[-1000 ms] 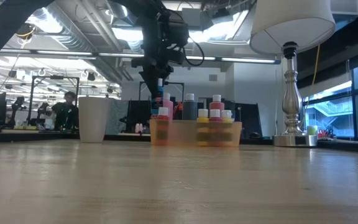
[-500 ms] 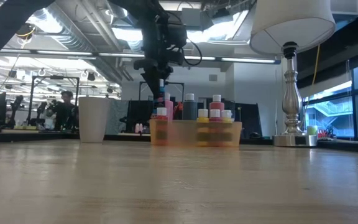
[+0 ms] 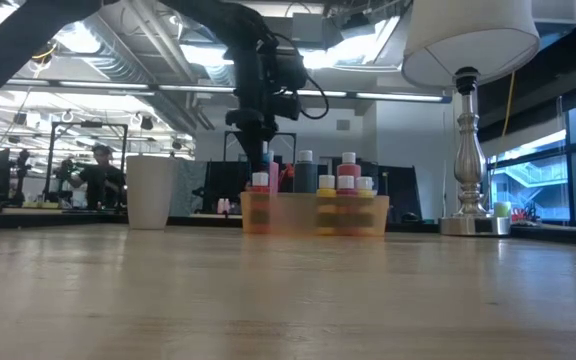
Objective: Pick & Place Paint Supplies
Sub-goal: Put the blue paint bottle into the orange bin
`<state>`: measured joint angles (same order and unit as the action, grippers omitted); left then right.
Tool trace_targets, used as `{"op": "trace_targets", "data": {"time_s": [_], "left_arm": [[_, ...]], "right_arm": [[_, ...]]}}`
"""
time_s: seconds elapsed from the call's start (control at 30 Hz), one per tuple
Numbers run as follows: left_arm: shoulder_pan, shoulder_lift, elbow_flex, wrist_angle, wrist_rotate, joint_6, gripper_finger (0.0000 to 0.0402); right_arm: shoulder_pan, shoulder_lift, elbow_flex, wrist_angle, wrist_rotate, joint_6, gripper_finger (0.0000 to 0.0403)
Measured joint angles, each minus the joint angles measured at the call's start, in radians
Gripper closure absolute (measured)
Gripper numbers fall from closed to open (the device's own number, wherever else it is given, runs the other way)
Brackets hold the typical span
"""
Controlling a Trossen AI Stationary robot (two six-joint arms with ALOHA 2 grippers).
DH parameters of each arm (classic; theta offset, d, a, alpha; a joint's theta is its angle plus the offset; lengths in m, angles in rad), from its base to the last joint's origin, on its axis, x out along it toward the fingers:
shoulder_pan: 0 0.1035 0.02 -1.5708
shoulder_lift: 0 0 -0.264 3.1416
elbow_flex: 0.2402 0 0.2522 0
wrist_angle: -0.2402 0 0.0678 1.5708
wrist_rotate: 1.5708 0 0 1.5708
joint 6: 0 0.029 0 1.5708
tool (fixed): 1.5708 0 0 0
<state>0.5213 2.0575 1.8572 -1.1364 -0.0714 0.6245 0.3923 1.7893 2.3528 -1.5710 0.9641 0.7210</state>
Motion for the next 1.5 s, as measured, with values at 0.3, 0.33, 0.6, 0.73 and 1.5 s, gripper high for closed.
{"op": "trace_targets", "data": {"time_s": [0.3, 0.33, 0.6, 0.73, 1.5], "left_arm": [[0.000, 0.003, 0.000, 0.019, -0.017, -0.169, 0.0256], [0.000, 0.002, 0.000, 0.019, -0.021, -0.184, 0.0256], [-0.006, 0.002, 0.000, 0.016, -0.073, -0.284, 0.0256], [-0.015, -0.002, 0.000, 0.014, -0.074, -0.331, 0.0256], [-0.019, -0.016, 0.001, 0.051, -0.120, -0.678, 0.0256]], "right_arm": [[-0.009, 0.000, 0.000, 0.000, 0.000, -0.004, 0.0251], [-0.010, 0.000, 0.000, 0.000, 0.000, -0.004, 0.0251], [-0.012, 0.000, 0.000, 0.000, 0.000, -0.004, 0.0251], [-0.012, 0.000, 0.000, 0.000, 0.000, -0.004, 0.0251], [-0.049, 0.000, 0.000, 0.000, 0.000, -0.122, 0.0251]]}}
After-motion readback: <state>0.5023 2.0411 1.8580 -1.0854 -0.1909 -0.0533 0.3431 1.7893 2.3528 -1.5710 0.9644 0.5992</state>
